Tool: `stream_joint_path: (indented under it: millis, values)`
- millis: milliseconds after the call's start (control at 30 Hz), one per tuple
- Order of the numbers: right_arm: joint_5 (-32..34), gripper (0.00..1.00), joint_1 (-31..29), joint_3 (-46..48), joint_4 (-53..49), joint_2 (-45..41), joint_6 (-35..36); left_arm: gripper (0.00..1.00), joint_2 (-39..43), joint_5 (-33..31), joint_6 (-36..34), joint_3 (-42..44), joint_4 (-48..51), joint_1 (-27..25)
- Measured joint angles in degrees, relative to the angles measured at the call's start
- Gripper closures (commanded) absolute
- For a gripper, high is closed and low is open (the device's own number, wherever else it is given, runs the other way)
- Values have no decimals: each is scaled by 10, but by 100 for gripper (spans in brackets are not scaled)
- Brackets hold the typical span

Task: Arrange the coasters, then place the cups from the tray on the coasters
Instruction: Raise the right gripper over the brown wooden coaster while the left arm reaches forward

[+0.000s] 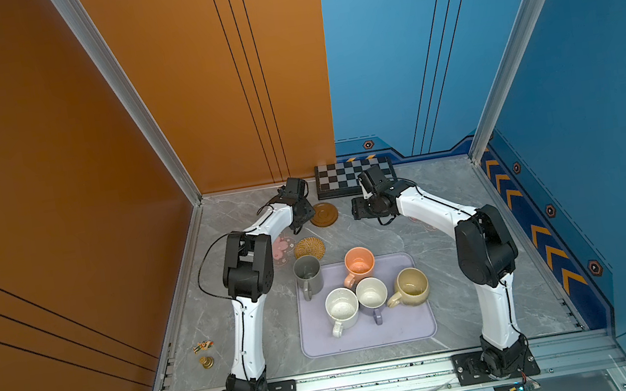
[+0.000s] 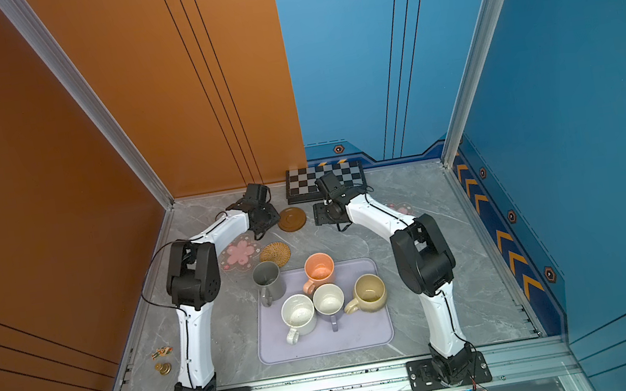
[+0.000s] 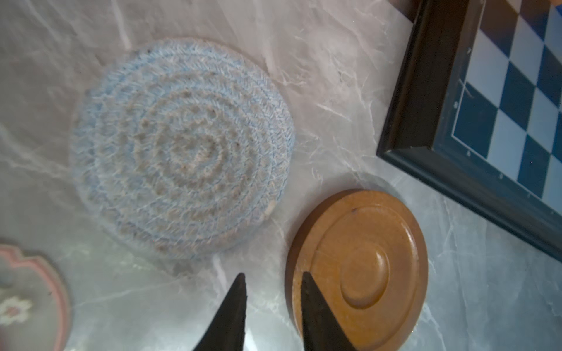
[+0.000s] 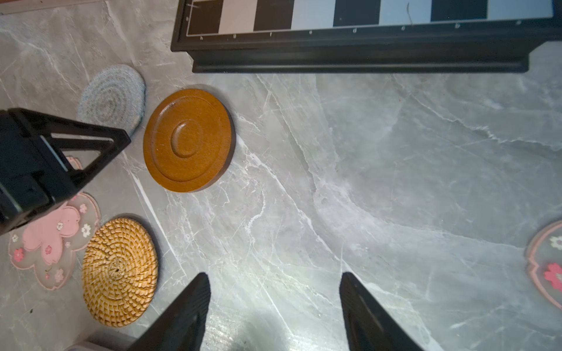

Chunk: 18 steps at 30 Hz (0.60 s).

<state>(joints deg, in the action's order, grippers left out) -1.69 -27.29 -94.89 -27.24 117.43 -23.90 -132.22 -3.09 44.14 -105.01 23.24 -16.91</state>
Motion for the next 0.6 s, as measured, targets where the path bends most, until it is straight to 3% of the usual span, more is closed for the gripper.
stream_joint_path:
  millis: [333,600]
  values:
    - [-1,29,1,42,29,-1,0,64,-66,11,23,-84,-26,0]
    - [-5,28,10,49,39,-10,0,64,-87,34,37,-103,-32,0]
